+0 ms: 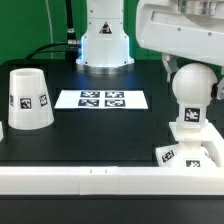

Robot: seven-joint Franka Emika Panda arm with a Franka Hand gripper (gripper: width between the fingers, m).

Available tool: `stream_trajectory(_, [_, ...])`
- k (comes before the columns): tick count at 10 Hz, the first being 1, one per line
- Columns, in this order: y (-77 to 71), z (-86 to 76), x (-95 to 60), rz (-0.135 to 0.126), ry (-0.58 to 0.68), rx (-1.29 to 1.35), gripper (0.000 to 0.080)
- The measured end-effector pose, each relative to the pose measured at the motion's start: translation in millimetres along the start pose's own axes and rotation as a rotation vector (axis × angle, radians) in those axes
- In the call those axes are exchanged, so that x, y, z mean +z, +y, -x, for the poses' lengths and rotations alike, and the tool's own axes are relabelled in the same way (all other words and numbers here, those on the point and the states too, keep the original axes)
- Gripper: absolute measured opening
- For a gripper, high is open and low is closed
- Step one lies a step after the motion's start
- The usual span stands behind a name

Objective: Assemble lamp

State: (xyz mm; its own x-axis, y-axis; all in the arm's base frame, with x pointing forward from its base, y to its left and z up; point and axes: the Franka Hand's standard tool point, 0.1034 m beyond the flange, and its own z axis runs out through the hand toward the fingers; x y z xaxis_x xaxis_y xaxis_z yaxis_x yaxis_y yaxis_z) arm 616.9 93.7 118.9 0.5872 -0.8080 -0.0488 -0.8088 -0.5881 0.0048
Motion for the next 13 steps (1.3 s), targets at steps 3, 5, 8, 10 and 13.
stream_trajectory(3, [-2.0,2.8,-0.1,-0.013,-0.023,0.201,0.0579])
stream_trajectory(5, [-2.9,3.9,-0.2,-0.016,-0.030,0.257,0.0579])
stream_trajectory(8, [-4.3,7.7,0.2,-0.017,-0.033,0.123,0.0677])
stream_trajectory(10, [-5.2,11.4,0.7,-0.015,-0.032,-0.038,0.0695])
stream_trajectory(13, [-1.4,3.3,1.9,-0.029,-0.024,-0.362,0.0699])
